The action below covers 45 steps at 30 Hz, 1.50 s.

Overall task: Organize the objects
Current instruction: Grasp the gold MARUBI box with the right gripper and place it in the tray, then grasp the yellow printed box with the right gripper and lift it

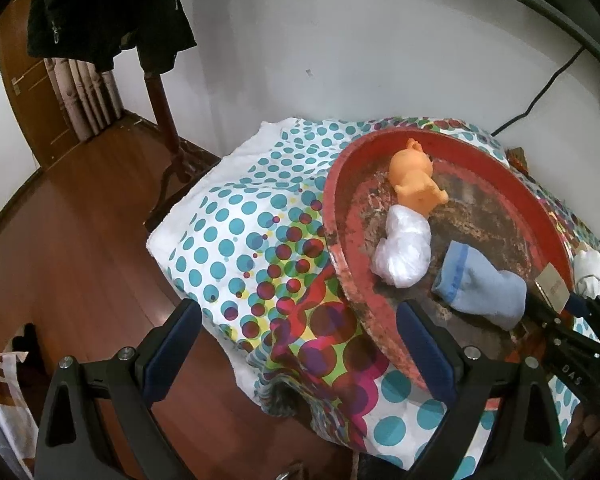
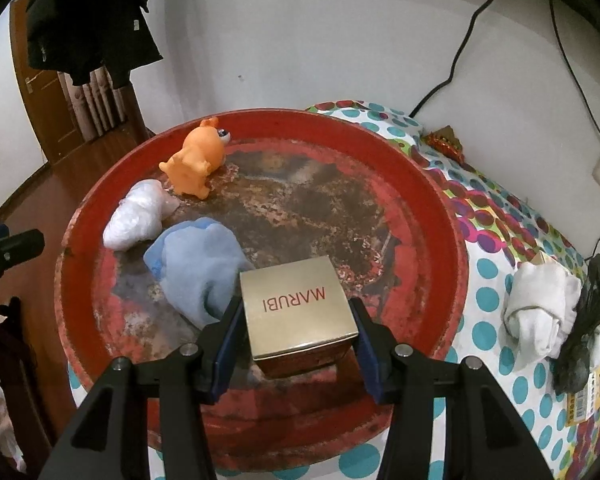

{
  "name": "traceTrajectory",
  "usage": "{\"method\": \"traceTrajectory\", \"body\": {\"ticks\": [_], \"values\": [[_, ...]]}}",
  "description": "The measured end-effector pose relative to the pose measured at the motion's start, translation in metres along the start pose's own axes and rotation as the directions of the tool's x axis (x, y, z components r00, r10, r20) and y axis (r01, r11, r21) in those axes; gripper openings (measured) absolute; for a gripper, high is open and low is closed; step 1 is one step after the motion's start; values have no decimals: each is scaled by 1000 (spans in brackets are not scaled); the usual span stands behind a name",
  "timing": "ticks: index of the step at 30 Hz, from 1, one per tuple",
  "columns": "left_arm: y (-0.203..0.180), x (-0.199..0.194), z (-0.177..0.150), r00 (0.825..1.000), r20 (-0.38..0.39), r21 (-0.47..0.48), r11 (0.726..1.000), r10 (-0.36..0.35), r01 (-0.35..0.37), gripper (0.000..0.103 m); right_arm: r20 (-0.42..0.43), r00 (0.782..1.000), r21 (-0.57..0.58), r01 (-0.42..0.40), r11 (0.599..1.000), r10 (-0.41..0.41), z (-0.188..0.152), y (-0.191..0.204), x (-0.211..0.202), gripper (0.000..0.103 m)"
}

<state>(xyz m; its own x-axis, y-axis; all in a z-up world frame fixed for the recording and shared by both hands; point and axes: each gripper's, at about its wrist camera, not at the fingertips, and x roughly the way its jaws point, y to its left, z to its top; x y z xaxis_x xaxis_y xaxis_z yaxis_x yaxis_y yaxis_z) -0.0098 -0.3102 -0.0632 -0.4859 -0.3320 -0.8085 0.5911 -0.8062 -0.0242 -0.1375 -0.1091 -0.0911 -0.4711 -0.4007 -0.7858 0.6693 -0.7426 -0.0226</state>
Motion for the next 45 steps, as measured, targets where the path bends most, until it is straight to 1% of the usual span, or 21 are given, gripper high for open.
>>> {"method": "traceTrajectory", "body": {"ticks": [2, 7, 9, 11, 13, 17, 21, 22, 23, 26, 28, 29, 32, 33, 34, 35, 37, 38, 40, 42, 45], "values": [[0, 0, 0, 1000, 0, 2, 1000, 1, -1, 97, 1, 1000, 3, -5, 1000, 5, 0, -1, -1, 53], [-1, 1, 0, 1000, -5, 2, 1000, -2, 2, 97, -16, 1000, -8, 15, 1000, -15, -2, -1, 1, 54], [0, 2, -1, 1000, -5, 4, 1000, -2, 2, 97, -21, 999, -4, 26, 1000, -26, -3, -1, 0, 56], [-1, 2, 0, 1000, -2, 4, 1000, 3, -3, 97, -12, 999, -4, 30, 1000, -30, -3, -2, -5, 59], [-2, 1, -1, 1000, 3, 11, 1000, 2, -2, 97, 7, 999, 5, 34, 999, -34, -4, -4, -14, 61], [-5, 2, -2, 1000, 3, 23, 1000, -1, 1, 97, 52, 998, 62, 42, 997, -46, -10, -20, -40, 64], [-8, 0, -2, 1000, 9, 32, 999, -7, 7, 97, 53, 990, 139, 124, 982, -133, -27, -57, -62, 65], [-9, -1, -2, 1000, 9, 36, 999, -8, 8, 97, 43, 984, 164, 165, 973, -174, -33, -71, -67, 65], [-10, -1, -2, 1000, 10, 40, 999, -9, 9, 97, 35, 980, 179, 189, 966, -198, -38, -80, -69, 65], [-13, -1, -3, 1000, 8, 43, 999, -15, 15, 97, -19, 961, 285, 271, 920, -277, -60, -128, -82, 65], [-15, -1, -3, 1000, 7, 46, 999, -20, 20, 97, -52, 951, 361, 304, 882, -306, -71, -157, -88, 65], [-16, -1, -4, 1000, 8, 48, 999, -21, 21, 97, -84, 940, 419, 335, 844, -331, -79, -179, -92, 65], [-18, -3, -5, 1000, 16, 59, 998, -20, 19, 97, -142, 919, 508, 386, 770, -368, -91, -220, -100, 65], [-19, -3, -5, 1000, 19, 64, 998, -21, 20, 97, -170, 905, 533, 417, 737, -390, -94, -236, -103, 65], [-20, -4, -5, 1000, 22, 69, 997, -20, 18, 97, -183, 897, 540, 433, 722, -401, -96, -244, -104, 65], [-21, -4, -5, 1000, 24, 72, 997, -20, 18, 97, -196, 892, 558, 443, 702, -407, -97, -254, -106, 65], [-22, -4, -6, 999, 26, 80, 997, -21, 19, 97, -211, 894, 609, 437, 662, -396, -102, -274, -105, 65], [-22, -3, -6, 1000, 23, 82, 996, -20, 18, 97, -227, 892, 637, 440, 633, -392, -103, -283, -102, 65], [-23, -2, -6, 1000, 22, 87, 996, -18, 16, 97, -241, 891, 672, 439, 596, -384, -102, -299, -96, 65], [-23, -2, -6, 1000, 22, 90, 996, -14, 12, 97, -282, 877, 681, 469, 562, -390, -98, -310, -88, 65], [-23, -1, -6, 1000, 25, 93, 996, -9, 6, 97, -326, 862, 689, 498, 526, -388, -96, -320, -76, 65]]}}
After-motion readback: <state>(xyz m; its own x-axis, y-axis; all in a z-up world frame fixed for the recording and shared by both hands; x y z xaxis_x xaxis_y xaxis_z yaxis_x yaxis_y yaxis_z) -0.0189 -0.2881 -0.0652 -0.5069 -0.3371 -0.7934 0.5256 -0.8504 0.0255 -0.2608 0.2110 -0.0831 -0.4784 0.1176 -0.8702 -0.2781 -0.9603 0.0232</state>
